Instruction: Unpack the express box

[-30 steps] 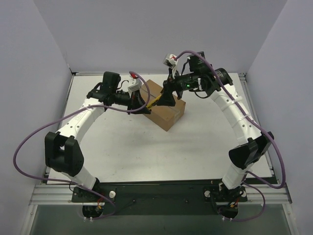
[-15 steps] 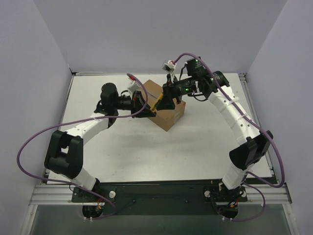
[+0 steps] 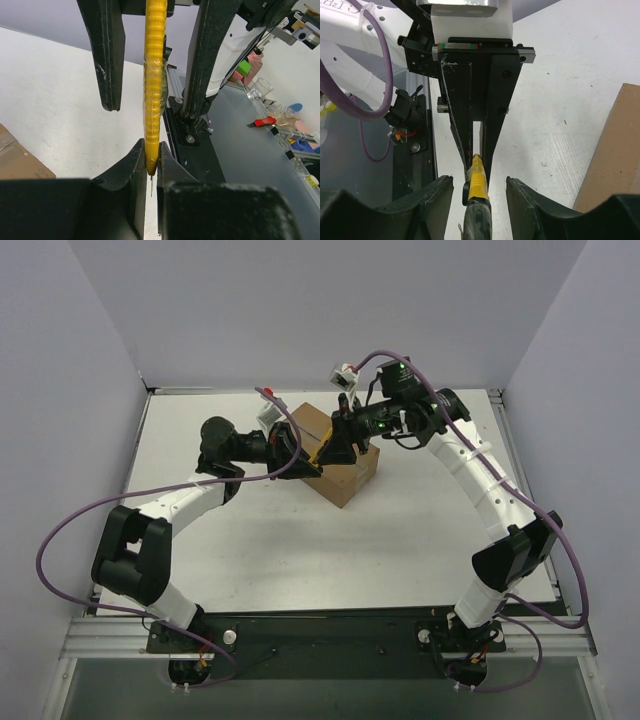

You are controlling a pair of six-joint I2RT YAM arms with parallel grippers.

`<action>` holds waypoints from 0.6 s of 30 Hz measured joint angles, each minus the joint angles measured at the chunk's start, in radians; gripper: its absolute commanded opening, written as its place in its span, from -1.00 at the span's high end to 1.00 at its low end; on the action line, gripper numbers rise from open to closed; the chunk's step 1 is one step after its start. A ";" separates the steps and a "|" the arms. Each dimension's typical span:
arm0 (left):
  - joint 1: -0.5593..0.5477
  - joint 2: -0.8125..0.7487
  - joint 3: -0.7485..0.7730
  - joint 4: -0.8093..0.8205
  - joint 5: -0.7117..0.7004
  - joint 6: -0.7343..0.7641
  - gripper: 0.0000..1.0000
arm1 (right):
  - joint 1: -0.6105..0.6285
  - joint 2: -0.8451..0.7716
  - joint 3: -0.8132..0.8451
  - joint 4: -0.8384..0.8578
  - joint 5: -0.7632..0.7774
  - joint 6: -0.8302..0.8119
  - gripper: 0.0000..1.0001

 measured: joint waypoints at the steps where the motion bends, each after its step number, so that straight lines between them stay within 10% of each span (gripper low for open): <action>1: 0.000 0.000 0.000 0.000 0.002 -0.002 1.00 | 0.006 0.000 0.000 0.000 0.000 0.000 0.07; 18: -0.013 0.006 0.000 0.000 0.016 -0.003 1.00 | 0.014 0.001 0.001 0.000 -0.014 0.000 0.20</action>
